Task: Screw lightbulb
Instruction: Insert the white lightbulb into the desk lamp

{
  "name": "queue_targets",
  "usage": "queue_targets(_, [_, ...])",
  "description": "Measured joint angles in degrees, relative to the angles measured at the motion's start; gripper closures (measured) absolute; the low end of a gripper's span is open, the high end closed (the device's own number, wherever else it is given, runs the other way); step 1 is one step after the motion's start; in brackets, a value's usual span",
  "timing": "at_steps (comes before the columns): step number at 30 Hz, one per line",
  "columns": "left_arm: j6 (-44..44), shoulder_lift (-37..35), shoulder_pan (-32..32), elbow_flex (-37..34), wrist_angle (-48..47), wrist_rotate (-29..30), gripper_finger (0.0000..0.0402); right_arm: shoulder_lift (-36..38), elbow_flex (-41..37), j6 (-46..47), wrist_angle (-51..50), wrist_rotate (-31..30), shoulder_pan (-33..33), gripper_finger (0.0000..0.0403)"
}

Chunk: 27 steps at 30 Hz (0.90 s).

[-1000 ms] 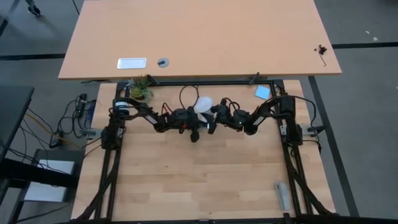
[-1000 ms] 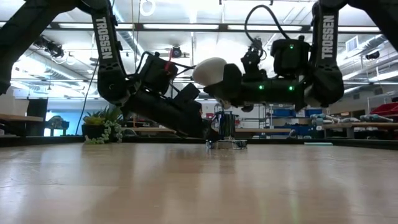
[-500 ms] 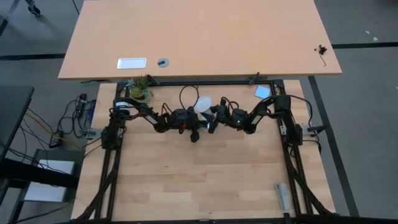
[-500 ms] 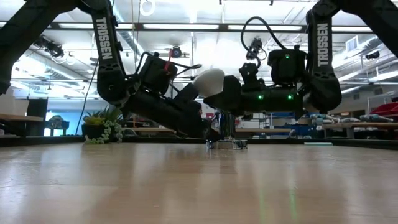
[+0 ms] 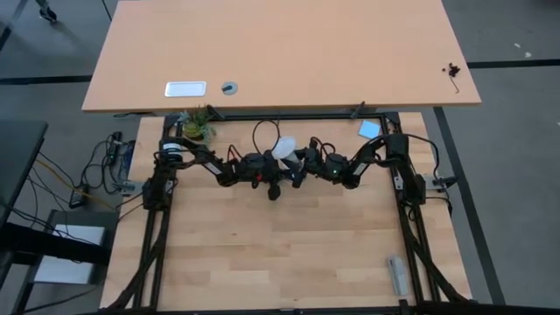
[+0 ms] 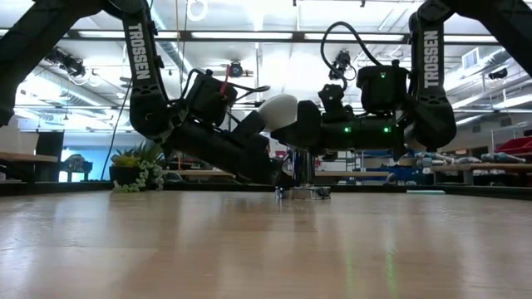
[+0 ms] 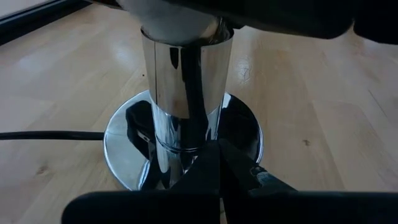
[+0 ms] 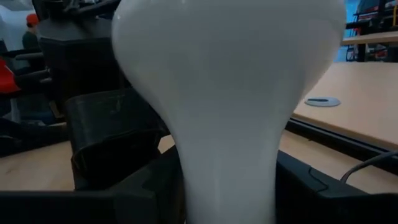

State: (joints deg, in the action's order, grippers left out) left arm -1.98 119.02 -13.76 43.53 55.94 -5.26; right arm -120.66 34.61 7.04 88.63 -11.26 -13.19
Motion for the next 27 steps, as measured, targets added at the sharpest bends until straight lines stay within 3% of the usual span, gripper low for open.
queue_targets(8, [0.0,0.0,0.0,0.0,0.0,0.0,0.0401,0.0,-0.7,-2.8,0.4,-0.3,0.7,0.0187])
queue_targets(27, [0.0,0.0,-0.1,0.0,-0.2,0.0,0.0401,1.0,-4.3,-3.7,0.4,-1.5,0.8,0.0182])
